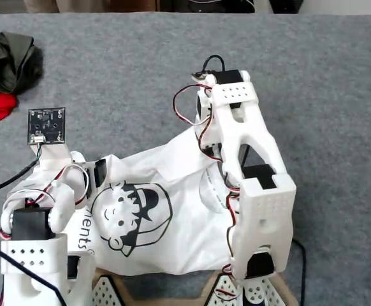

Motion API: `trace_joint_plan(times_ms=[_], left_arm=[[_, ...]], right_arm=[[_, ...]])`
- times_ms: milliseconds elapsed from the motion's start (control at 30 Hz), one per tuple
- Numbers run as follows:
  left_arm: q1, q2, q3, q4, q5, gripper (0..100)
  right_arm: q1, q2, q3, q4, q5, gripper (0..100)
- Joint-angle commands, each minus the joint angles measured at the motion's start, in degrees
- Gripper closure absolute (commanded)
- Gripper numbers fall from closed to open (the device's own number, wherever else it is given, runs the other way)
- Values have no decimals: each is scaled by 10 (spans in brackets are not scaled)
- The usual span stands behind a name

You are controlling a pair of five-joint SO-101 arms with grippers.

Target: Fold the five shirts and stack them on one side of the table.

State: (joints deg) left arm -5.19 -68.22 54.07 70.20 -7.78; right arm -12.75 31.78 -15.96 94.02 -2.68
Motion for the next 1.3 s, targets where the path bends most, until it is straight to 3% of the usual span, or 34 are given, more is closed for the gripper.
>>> trace_joint_plan(times_ms=[0, 400, 600, 900, 1267], left_arm=[[4, -4, -24, -1, 2, 771], [4, -2, -25, -1, 2, 771], [4, -1, -26, -1, 3, 769], [4, -2, -25, -1, 3, 769], [4, -4, -25, -1, 3, 771]], right_arm=[[15, -4, -4, 9, -4, 947], [22, -4, -58, 51, -31, 976], [24, -2, -67, 78, 17, 974], [20, 0, -42, 56, 12, 813], [15, 44, -47, 25, 11, 807]])
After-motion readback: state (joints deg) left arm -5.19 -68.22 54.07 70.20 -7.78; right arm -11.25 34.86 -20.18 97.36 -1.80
